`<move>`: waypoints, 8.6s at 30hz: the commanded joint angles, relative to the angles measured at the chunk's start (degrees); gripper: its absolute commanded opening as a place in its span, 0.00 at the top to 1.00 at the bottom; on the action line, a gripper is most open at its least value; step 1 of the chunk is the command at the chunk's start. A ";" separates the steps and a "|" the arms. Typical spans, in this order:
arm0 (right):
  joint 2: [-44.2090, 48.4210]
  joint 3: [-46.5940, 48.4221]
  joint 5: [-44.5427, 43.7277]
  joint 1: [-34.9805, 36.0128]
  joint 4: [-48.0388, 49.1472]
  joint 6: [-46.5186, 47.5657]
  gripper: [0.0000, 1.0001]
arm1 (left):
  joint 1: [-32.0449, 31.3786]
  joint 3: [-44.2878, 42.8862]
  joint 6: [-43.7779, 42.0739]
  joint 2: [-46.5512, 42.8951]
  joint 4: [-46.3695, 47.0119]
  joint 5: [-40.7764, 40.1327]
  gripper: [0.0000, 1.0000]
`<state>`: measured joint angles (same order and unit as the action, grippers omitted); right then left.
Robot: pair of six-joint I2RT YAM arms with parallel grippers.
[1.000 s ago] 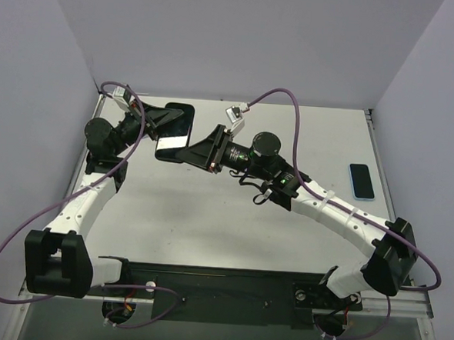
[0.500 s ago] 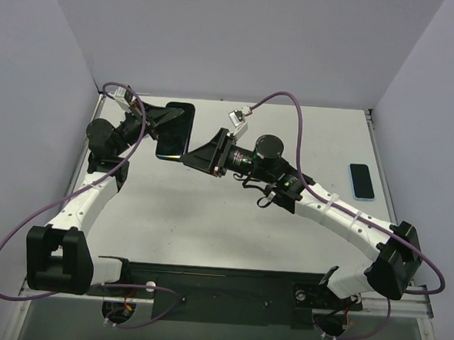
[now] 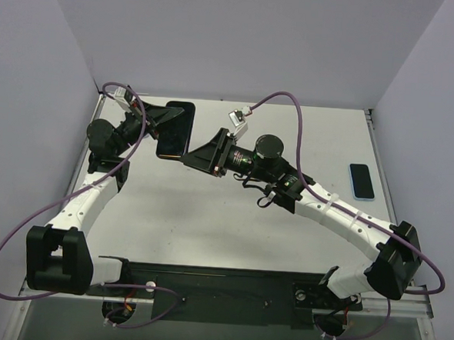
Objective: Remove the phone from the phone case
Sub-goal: Remove the phone case from the phone, then place the phone case at the center of the board, then place the phone at the center of the board, then pick up the phone at the center of the board.
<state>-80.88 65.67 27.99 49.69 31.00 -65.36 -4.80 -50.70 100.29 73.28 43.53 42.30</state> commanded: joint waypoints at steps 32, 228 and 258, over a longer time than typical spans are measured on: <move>-3.49 4.91 -2.50 -2.49 5.82 -4.33 0.66 | -4.34 -1.95 -3.97 -3.06 1.98 0.85 1.00; -35.70 3.91 -20.34 16.94 -3.76 -4.34 0.19 | 2.16 -26.57 -72.25 -10.79 -76.23 -42.84 0.09; 29.99 -39.83 -11.99 -7.59 -19.31 19.75 0.15 | 10.77 -72.84 -82.80 61.61 -87.10 -43.89 0.06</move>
<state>-53.82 26.13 14.37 43.75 11.27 -46.00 5.76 -111.33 20.14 129.32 -36.58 -1.19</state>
